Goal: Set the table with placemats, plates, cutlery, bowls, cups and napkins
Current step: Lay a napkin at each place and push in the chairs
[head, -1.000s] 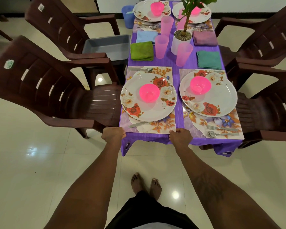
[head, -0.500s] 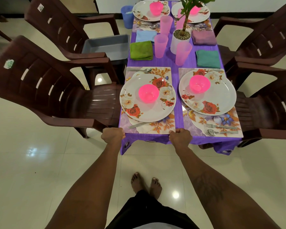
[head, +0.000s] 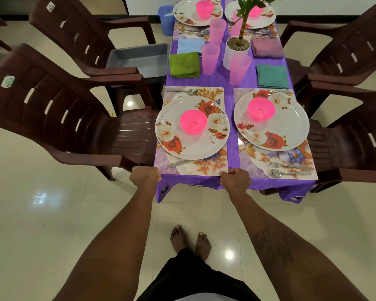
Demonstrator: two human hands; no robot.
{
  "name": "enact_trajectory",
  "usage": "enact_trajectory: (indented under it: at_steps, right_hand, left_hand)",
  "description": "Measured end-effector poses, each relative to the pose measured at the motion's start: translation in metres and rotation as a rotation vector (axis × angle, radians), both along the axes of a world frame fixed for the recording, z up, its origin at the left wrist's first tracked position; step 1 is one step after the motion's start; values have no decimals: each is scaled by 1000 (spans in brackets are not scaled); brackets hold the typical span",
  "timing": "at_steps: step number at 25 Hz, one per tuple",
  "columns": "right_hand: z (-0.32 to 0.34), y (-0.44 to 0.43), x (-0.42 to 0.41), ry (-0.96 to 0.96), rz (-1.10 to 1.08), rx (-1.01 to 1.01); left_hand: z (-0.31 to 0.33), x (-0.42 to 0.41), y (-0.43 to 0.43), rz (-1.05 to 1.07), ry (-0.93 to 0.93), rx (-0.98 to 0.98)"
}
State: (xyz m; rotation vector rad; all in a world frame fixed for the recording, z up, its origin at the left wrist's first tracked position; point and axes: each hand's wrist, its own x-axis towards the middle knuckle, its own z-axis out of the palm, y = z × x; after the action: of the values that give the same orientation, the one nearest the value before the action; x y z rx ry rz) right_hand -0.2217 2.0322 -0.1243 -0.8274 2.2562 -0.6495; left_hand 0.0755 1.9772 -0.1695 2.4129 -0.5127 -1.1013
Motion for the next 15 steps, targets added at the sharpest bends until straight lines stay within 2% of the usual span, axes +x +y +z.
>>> enact_trajectory:
  at_steps: [2, 7, 15]
  right_hand:
    - [-2, 0, 0, -7, 0, 4]
    - [-6, -2, -1, -39, -15, 45]
    - [-4, 0, -2, -38, -31, 41]
  left_hand:
    - [-15, 4, -5, -49, -48, 46]
    - [29, -15, 2, -174, -234, 128]
    - [38, -22, 0, -233, -286, 133]
